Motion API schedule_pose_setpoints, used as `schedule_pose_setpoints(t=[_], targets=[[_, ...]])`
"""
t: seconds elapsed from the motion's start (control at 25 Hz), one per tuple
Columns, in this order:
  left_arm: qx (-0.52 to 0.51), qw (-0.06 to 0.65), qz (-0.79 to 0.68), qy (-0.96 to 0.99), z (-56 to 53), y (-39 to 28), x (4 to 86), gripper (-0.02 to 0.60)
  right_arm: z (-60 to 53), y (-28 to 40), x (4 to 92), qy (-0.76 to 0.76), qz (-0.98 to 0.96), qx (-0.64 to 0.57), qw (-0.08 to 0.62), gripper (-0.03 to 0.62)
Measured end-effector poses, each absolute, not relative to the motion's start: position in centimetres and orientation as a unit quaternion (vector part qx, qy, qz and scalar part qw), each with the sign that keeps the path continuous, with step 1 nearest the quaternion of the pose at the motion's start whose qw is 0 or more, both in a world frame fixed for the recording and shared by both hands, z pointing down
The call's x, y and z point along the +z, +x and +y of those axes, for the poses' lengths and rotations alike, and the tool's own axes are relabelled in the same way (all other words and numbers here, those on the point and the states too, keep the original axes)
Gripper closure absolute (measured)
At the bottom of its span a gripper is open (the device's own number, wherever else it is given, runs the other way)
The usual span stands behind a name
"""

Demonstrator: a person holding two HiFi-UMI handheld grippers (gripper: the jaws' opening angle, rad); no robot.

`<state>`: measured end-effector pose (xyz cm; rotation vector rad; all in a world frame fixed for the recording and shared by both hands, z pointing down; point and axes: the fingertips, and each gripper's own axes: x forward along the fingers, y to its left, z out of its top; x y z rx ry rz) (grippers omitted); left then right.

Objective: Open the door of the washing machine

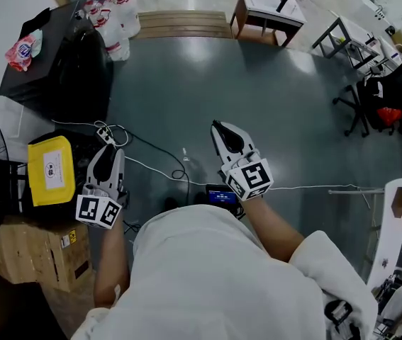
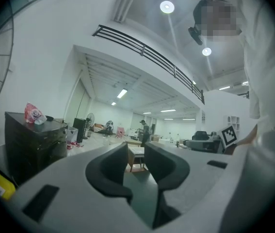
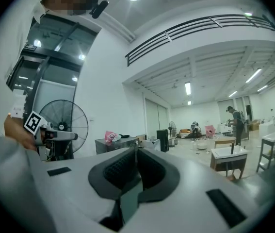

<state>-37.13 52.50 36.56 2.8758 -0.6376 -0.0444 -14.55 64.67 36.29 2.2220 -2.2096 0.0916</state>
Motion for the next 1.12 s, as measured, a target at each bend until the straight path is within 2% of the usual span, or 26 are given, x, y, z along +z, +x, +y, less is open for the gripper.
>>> schedule_pose_setpoints(t=[1.12], targets=[[-0.001,0.103,-0.232,0.967,57.8,-35.1,36.8,0.479,70.1,-11.4,37.6,0.71,-0.703,0.045,-0.016,0.556]])
